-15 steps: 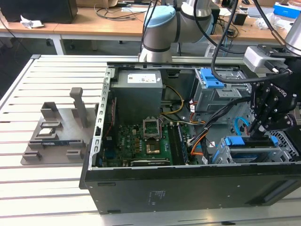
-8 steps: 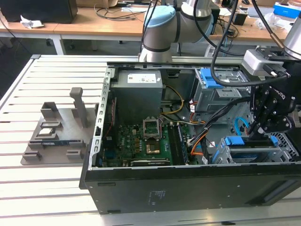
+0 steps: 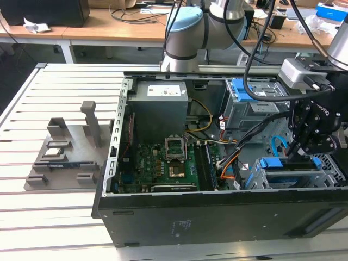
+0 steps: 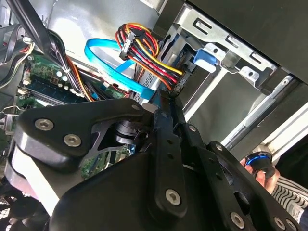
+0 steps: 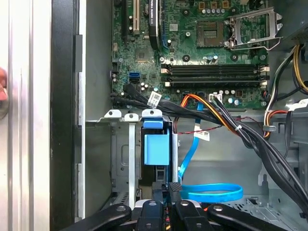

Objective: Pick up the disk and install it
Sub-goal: 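Insert the second disk wire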

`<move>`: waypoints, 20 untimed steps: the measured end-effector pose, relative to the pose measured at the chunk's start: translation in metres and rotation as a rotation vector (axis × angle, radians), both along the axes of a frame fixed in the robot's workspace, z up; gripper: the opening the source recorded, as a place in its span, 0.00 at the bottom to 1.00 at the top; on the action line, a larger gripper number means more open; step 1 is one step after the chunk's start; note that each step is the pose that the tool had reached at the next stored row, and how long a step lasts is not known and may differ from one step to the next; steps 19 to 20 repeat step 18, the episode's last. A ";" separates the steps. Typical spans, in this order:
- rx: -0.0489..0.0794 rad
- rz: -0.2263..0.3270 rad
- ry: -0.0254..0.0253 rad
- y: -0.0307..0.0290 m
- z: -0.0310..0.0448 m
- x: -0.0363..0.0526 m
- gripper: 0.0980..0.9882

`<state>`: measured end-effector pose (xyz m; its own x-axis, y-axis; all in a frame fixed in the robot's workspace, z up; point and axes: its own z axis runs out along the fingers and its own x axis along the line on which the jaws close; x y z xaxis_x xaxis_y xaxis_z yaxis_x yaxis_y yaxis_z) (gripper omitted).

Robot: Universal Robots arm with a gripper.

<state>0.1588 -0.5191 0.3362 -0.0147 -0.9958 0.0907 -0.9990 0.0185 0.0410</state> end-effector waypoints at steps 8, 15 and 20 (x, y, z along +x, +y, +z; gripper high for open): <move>-0.005 0.000 0.0000 0.0057 0.0319 0.0000 0.14; -0.012 0.000 0.0000 0.0096 0.0583 0.0000 0.01; -0.012 0.000 0.0000 0.0096 0.0585 0.0000 0.01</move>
